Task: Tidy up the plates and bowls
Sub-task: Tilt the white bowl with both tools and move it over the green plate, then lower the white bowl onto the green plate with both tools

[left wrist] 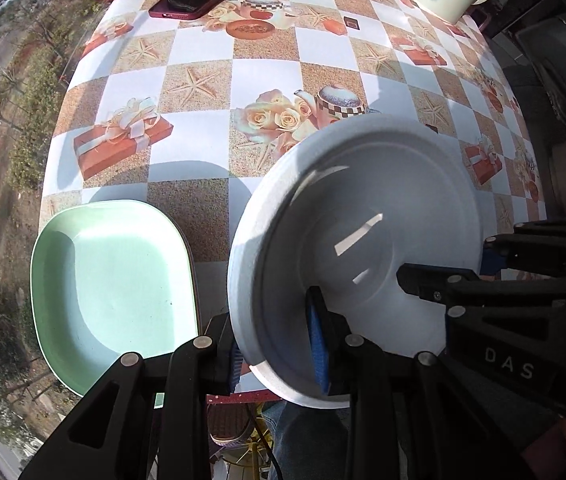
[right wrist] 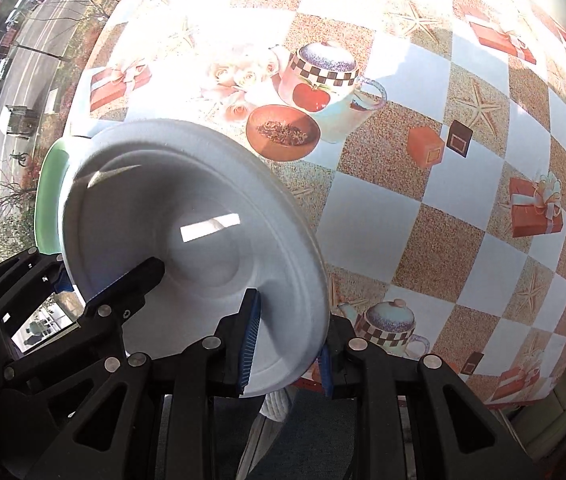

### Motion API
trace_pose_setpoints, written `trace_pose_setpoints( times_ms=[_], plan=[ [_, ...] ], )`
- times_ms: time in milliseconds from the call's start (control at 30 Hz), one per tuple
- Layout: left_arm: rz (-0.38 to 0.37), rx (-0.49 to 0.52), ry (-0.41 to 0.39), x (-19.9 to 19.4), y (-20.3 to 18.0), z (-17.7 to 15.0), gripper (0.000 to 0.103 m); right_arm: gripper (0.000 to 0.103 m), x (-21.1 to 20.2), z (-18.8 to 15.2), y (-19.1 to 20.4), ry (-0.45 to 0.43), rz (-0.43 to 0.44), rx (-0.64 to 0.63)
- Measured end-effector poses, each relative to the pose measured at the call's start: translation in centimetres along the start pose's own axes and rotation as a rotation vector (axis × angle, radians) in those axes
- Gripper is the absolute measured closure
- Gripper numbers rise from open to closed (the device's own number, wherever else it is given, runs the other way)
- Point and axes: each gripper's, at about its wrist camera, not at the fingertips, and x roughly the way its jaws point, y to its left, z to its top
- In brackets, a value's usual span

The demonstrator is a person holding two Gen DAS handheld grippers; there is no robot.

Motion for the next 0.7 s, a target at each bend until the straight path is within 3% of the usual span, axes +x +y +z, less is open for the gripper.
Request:
trace_pose_setpoints(
  times_ms=[133, 433, 700],
  plan=[
    [0.008, -0.044, -0.020, -0.4, 1.1, -0.4, 0.072, 0.076, 0.0, 1.2, 2.4, -0.005, -0.009, -0.044],
    [0.037, -0.134, -0.059, -1.7, 4.0, -1.7, 0.072, 0.076, -0.5, -0.8, 2.9, -0.007, -0.017, -0.145],
    [0.073, -0.235, -0.078, -2.8, 7.4, -3.4, 0.072, 0.076, 1.5, -0.2, 5.3, -0.002, -0.021, -0.239]
  ],
)
